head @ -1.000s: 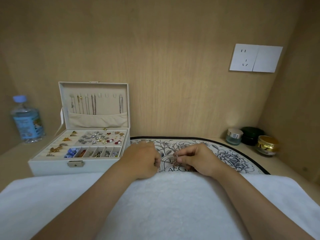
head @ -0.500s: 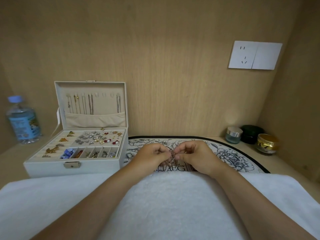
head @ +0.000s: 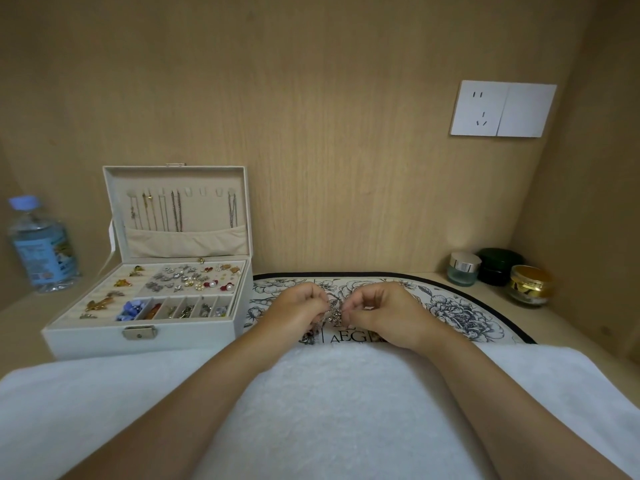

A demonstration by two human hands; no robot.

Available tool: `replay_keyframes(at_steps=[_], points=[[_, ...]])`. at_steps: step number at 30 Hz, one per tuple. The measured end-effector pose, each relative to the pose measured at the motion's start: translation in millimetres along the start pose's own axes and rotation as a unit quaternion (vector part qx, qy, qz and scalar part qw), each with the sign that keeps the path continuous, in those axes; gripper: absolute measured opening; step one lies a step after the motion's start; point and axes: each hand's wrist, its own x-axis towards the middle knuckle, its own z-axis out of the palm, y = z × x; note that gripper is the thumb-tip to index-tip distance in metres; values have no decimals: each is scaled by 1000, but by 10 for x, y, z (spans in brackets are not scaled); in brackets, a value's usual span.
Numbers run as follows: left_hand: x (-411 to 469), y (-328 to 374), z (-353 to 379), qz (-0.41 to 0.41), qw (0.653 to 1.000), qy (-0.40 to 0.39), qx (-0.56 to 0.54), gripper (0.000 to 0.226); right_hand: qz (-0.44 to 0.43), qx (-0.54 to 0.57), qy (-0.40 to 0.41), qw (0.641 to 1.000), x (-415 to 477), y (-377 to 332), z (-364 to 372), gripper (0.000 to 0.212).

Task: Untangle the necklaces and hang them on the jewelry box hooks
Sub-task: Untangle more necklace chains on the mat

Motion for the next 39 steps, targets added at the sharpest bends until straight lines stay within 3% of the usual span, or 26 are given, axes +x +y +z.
replay_keyframes(at_steps=[6, 11, 14, 21, 26, 30, 33, 36, 39], points=[[-17, 18, -17, -1, 1000, -1, -29, 21, 0, 114, 14, 993, 10, -30, 41, 16], [-42, -15, 7, 39, 999, -8, 24, 12, 14, 64, 50, 997, 30, -15, 46, 22], [-40, -6, 24, 37, 999, -26, 22, 20, 0, 96, 38, 995, 24, -18, 55, 13], [-42, 3, 2, 61, 998, -3, 33, 7, -1, 122, 81, 989, 37, -65, 73, 6], [-12, 1, -68, 73, 991, -2, 109, 15, 15, 63, 97, 993, 43, -63, 51, 29], [0, 12, -4, 52, 997, 22, 60, 19, 24, 86, 66, 994, 25, -75, 65, 18], [-28, 21, 32, 40, 999, -8, -12, 9, 17, 106, 66, 992, 15, -108, 77, 10], [-43, 4, 55, 43, 998, -31, 34, 24, 13, 127, 83, 988, 5, -142, 92, 8], [-42, -8, 62, 49, 997, -36, 42, 16, 5, 135, 103, 986, -10, -172, 104, 10]])
